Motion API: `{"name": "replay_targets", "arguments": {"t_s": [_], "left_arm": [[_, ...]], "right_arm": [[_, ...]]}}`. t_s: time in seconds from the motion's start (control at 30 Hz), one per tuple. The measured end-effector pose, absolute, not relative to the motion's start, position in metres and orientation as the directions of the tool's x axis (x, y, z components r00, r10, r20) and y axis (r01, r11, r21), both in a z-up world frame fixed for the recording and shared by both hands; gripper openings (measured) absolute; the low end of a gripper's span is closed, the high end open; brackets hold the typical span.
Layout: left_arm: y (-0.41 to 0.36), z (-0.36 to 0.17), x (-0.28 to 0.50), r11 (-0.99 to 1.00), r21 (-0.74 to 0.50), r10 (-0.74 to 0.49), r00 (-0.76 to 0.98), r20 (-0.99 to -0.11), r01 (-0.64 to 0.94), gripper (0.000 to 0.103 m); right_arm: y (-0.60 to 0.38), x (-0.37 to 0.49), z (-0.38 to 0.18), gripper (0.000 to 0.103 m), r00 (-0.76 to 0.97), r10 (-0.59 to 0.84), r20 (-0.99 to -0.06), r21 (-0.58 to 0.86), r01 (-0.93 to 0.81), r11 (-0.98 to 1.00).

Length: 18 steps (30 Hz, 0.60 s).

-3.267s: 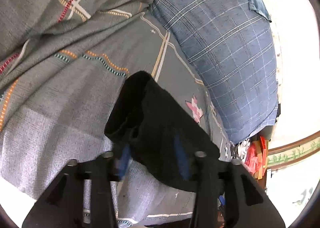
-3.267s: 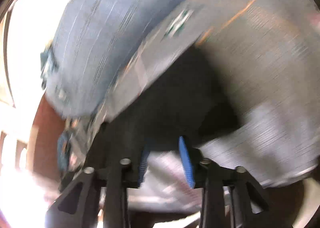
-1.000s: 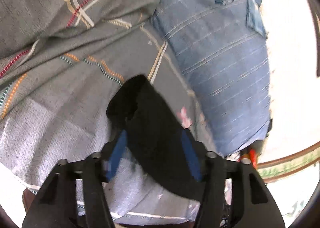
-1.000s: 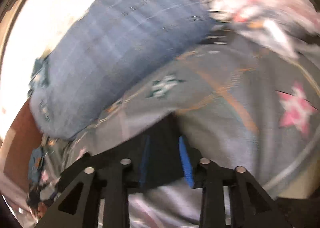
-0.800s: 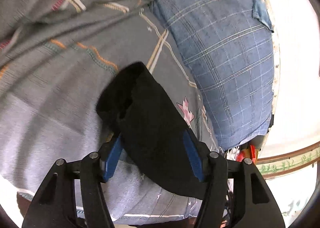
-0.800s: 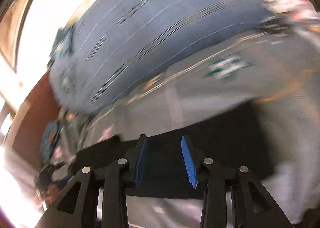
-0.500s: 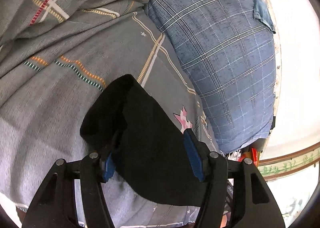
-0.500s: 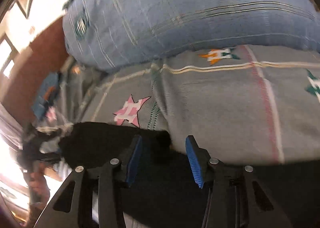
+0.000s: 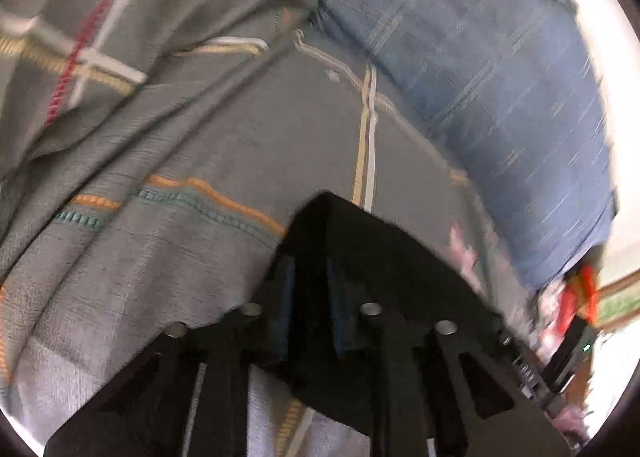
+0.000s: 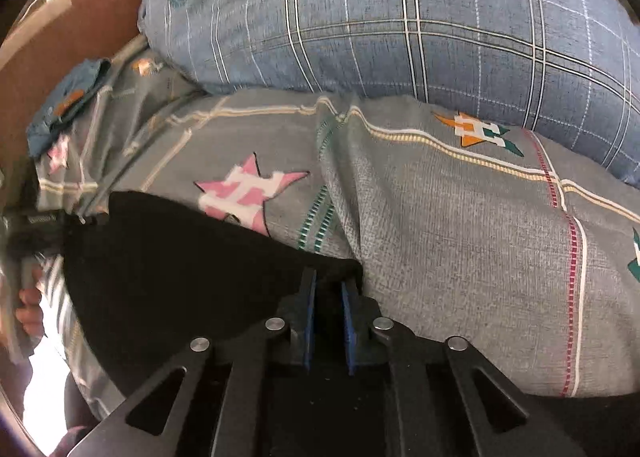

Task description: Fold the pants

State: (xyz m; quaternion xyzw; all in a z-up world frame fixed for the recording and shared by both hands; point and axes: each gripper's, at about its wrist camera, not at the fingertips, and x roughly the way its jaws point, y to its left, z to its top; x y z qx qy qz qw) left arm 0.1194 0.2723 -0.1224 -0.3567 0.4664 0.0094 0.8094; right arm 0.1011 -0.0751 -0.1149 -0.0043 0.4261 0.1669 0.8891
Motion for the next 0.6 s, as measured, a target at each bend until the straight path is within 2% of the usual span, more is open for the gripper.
{"name": "replay_targets", "arguments": {"t_s": [0.13, 0.17, 0.23, 0.27, 0.3, 0.37, 0.53, 0.6], "left_arm": [[0.296, -0.1, 0.099, 0.675, -0.639, -0.316, 0.64, -0.701, -0.367, 0.014], [0.299, -0.094, 0.094, 0.666, -0.65, -0.313, 0.655, -0.688, -0.365, 0.017], [0.3, -0.081, 0.085, 0.665, -0.658, -0.31, 0.671, -0.673, -0.353, 0.027], [0.296, -0.075, 0.082, 0.678, -0.651, -0.307, 0.674, -0.672, -0.341, 0.039], [0.288, -0.07, 0.079, 0.701, -0.635, -0.301, 0.672, -0.676, -0.326, 0.05], [0.262, -0.062, 0.077, 0.745, -0.611, -0.314, 0.666, -0.677, -0.269, 0.06], [0.166, -0.06, 0.108, 0.81, -0.58, -0.448, 0.547, -0.707, -0.086, 0.062], [0.114, -0.058, 0.124, 0.836, -0.549, -0.485, 0.474, -0.735, 0.003, 0.062]], "right_arm": [[-0.097, 0.079, -0.095, 0.022, 0.593, 0.343, -0.728, 0.217, -0.274, 0.937], [-0.103, 0.071, -0.091, 0.028, 0.601, 0.354, -0.716, 0.236, -0.27, 0.934], [-0.129, 0.044, -0.081, 0.04, 0.631, 0.367, -0.683, 0.282, -0.235, 0.93], [-0.141, 0.032, -0.079, 0.047, 0.645, 0.364, -0.672, 0.3, -0.212, 0.93], [-0.155, 0.019, -0.079, 0.05, 0.66, 0.353, -0.663, 0.32, -0.176, 0.931], [-0.198, -0.017, -0.088, 0.055, 0.689, 0.31, -0.655, 0.381, -0.054, 0.923], [-0.293, -0.104, -0.123, 0.058, 0.742, 0.147, -0.653, 0.482, 0.258, 0.838], [-0.317, -0.124, -0.136, 0.058, 0.754, 0.129, -0.644, 0.531, 0.318, 0.785]]}}
